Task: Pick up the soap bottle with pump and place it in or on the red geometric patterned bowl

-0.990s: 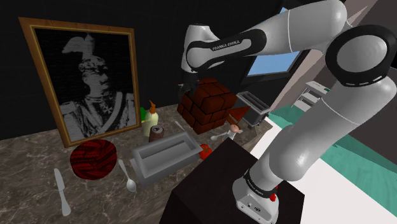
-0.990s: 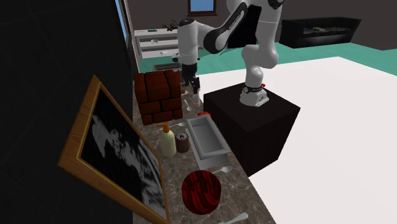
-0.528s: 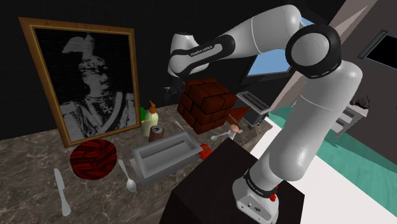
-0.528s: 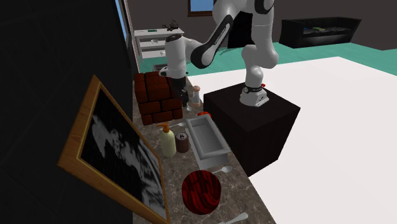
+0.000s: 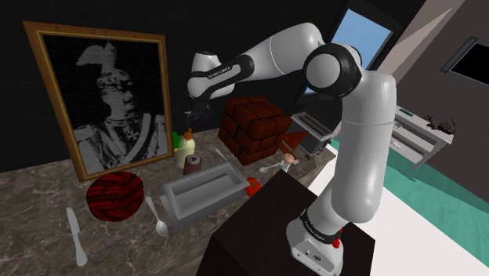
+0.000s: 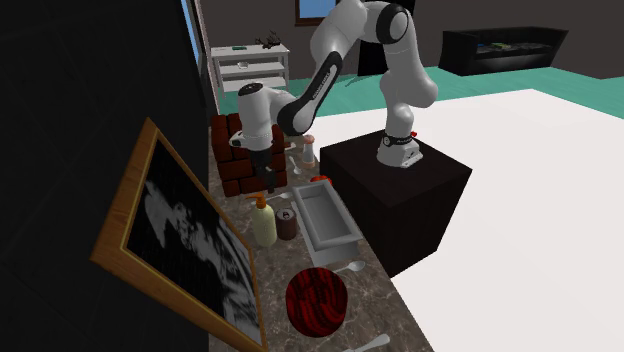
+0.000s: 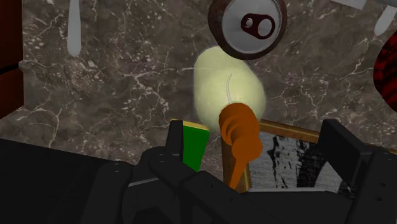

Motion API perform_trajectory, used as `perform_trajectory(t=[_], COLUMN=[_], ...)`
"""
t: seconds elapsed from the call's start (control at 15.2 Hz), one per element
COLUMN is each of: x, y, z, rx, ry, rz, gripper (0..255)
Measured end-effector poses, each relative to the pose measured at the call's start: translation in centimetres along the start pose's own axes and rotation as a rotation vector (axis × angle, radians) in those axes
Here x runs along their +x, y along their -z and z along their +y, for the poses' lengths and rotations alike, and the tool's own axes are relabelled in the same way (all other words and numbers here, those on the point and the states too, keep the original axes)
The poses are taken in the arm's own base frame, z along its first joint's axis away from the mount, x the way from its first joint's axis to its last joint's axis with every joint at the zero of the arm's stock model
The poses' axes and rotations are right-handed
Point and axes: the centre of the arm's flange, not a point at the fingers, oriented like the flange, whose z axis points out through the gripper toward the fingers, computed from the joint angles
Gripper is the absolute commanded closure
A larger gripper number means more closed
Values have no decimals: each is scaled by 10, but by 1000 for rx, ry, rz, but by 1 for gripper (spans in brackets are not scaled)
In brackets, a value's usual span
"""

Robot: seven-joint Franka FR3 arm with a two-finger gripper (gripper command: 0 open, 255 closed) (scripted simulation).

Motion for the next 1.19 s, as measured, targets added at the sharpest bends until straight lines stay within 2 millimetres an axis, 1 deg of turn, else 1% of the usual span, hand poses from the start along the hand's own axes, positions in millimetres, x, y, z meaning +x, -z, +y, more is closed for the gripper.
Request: perform_trajectory(t=[0.13, 0.33, 0.66, 1.06, 1.12, 1.19], x=[17, 26, 26, 26, 26, 26], y=[-9, -28, -54, -58, -58, -58], z=[-1, -1, -2, -3, -3, -3], rx=[7, 10, 10, 10, 10, 10], ry=[3, 5, 5, 5, 5, 5], rz=[6, 9, 9, 9, 9, 9], gripper=[0, 0, 0, 0, 255, 255])
